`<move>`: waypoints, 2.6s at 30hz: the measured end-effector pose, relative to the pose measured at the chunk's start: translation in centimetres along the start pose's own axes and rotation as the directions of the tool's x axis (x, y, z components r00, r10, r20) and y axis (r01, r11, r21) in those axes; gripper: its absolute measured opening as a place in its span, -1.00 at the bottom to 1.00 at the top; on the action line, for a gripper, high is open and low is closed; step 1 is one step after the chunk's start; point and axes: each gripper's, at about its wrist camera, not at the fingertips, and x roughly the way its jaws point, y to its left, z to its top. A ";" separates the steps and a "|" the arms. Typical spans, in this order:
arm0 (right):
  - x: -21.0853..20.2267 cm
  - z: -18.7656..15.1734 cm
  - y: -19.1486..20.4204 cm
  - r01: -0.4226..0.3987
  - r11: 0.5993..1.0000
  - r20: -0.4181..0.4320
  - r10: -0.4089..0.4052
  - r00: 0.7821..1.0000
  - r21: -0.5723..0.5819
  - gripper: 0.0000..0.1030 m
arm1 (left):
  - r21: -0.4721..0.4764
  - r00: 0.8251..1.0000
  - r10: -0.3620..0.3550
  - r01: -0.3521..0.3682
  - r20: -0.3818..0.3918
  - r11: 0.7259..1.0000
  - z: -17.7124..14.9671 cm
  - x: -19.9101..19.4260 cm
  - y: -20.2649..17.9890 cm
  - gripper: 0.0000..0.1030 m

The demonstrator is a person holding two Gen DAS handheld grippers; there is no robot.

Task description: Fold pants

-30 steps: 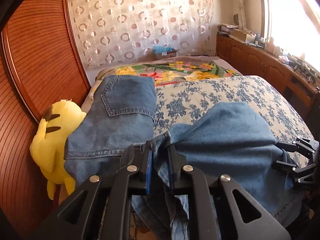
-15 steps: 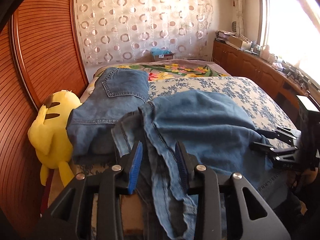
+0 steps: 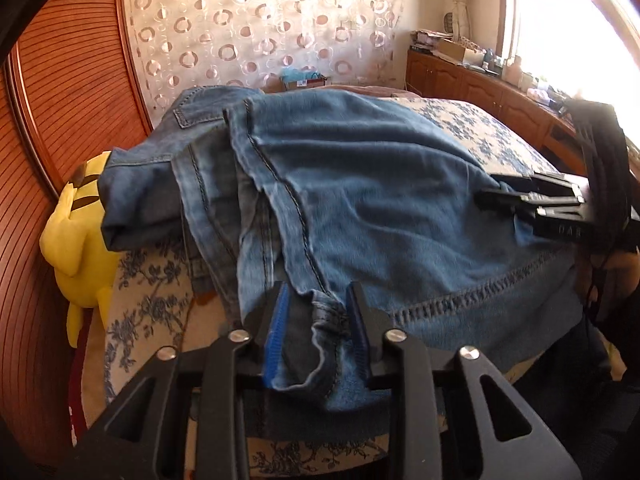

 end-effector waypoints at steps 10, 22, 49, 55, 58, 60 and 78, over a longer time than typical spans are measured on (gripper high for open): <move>0.1 0.0 0.0 -0.001 1.000 0.000 0.001 1.000 0.000 0.08 | -0.045 0.999 0.018 -0.017 0.032 0.999 -1.0 -1.8 1.5 -0.89; 0.0 0.3 -0.1 -0.003 1.000 -0.010 0.003 1.000 -0.008 0.08 | -0.077 0.999 0.025 -0.021 0.047 0.997 -0.8 -2.4 3.0 -0.30; 2.0 2.0 -3.6 -0.027 0.989 -0.166 0.052 0.985 0.149 0.28 | -0.170 1.000 0.026 -0.026 -0.005 0.985 -0.3 2.3 6.8 0.03; 1.8 1.4 -2.2 -0.048 0.994 -0.187 0.065 0.980 0.097 0.30 | -0.193 1.000 -0.003 0.002 -0.006 0.981 -0.5 2.8 7.1 0.03; 1.9 1.5 -1.6 -0.070 0.993 -0.183 0.086 0.979 0.092 -0.38 | -0.195 1.000 -0.008 0.007 -0.003 0.981 -0.4 2.7 6.9 0.02; 1.3 1.5 -1.6 -0.091 0.991 -0.168 0.107 0.980 0.097 -0.76 | -0.187 1.000 -0.013 0.012 -0.001 0.982 -0.3 2.6 6.4 0.01; -9.6 2.3 -11.4 0.164 0.975 -0.040 -0.160 0.986 0.147 -0.89 | -0.055 0.991 -0.096 0.101 0.092 0.993 3.8 -0.4 0.1 0.01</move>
